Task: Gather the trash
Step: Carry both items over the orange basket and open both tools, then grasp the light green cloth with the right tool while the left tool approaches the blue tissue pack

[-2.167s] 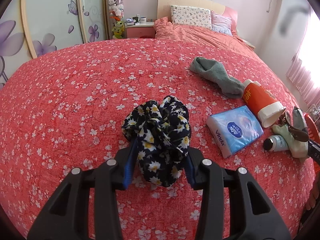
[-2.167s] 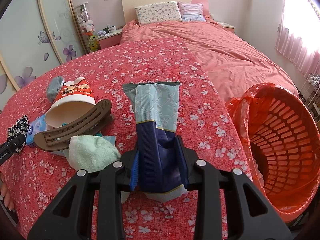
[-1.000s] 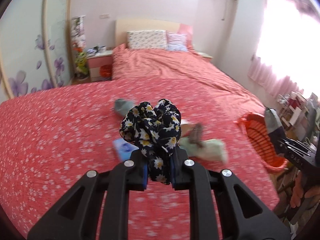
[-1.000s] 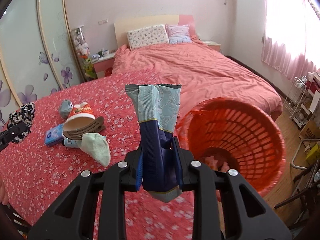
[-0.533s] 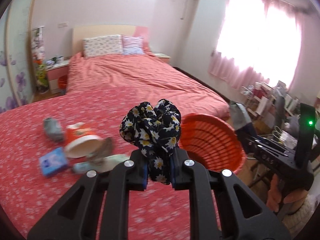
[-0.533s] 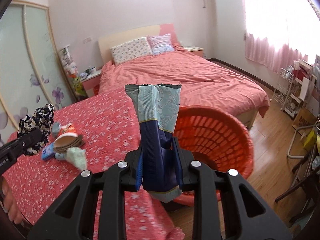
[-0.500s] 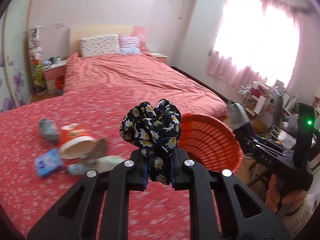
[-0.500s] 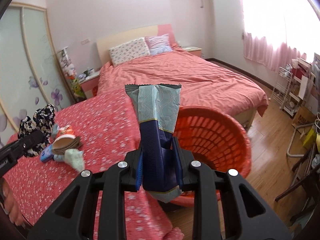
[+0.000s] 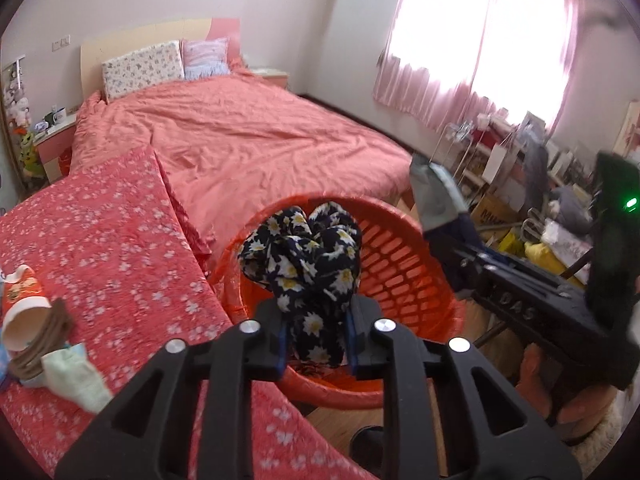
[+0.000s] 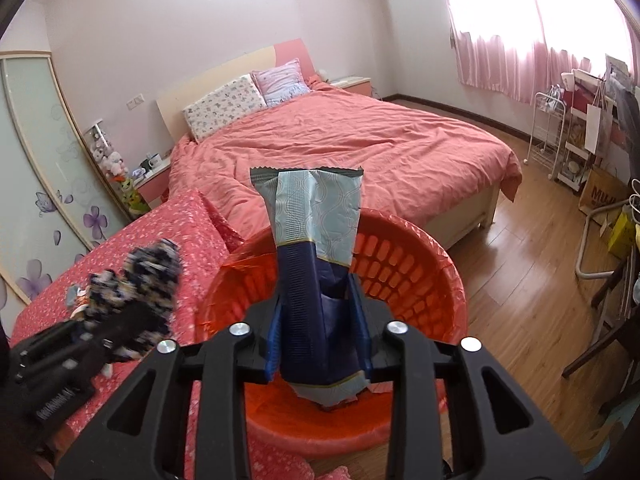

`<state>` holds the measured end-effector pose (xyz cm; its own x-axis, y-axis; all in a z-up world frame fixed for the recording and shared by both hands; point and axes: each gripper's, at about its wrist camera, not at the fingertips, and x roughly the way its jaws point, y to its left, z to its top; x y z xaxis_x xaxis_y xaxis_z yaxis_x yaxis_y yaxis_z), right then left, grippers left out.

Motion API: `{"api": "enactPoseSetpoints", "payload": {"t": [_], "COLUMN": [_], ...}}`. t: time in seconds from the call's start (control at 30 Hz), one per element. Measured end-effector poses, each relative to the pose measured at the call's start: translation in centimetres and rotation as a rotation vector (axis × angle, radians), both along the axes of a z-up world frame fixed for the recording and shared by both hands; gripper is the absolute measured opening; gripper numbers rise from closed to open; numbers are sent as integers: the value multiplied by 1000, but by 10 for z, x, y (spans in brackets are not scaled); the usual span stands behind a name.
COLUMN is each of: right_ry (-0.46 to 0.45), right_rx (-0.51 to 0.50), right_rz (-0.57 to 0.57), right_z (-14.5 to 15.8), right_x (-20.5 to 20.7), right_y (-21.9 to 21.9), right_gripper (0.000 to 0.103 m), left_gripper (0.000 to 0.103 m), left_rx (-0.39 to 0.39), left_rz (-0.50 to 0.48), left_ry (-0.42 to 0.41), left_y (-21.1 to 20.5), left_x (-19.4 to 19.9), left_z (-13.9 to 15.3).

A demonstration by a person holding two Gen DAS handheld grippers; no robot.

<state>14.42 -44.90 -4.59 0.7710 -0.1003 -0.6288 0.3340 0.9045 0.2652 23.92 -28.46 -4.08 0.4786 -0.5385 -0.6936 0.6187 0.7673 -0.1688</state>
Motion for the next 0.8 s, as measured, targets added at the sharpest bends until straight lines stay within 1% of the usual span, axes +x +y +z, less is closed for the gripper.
{"api": "enactPoseSetpoints", "payload": {"t": [0.07,0.1,0.13,0.2,0.3,0.43,0.53,0.6,0.7,0.8], "right_ry": [2,7,12,19,30,37,34,33,36,43], "right_rx": [6,12,18,15,-1,-6,-18,-24,-33,-39], "right_rz": [-3,-4,-6,-9,-15,-9,10,32,81,144], "right_z": [-2,-5,-7,-9,-9,-5,0,3,7,7], "right_x": [0,0,0,-2,-5,-8,-8,-6,-3,1], "right_y": [-4,-6,-6,-7,-5,2,14,25,49,78], "right_gripper": [47,52,54,62,64,65,65,65,65,65], "left_gripper": [39,42,45,49,53,56,59,61,63,66], "left_rx": [16,21,23,33,43,48,59,61,62,79], "left_rz": [9,13,16,20,37,58,82,114,175,264], "left_ry": [20,33,39,36,28,18,-13,-24,-37,-56], "left_y": [-6,-7,-7,-4,5,27,54,79,122,173], "left_x": [8,13,14,18,20,16,9,5,4,5], "left_z": [-10,-14,-17,-21,-22,-18,-10,-3,3,6]}}
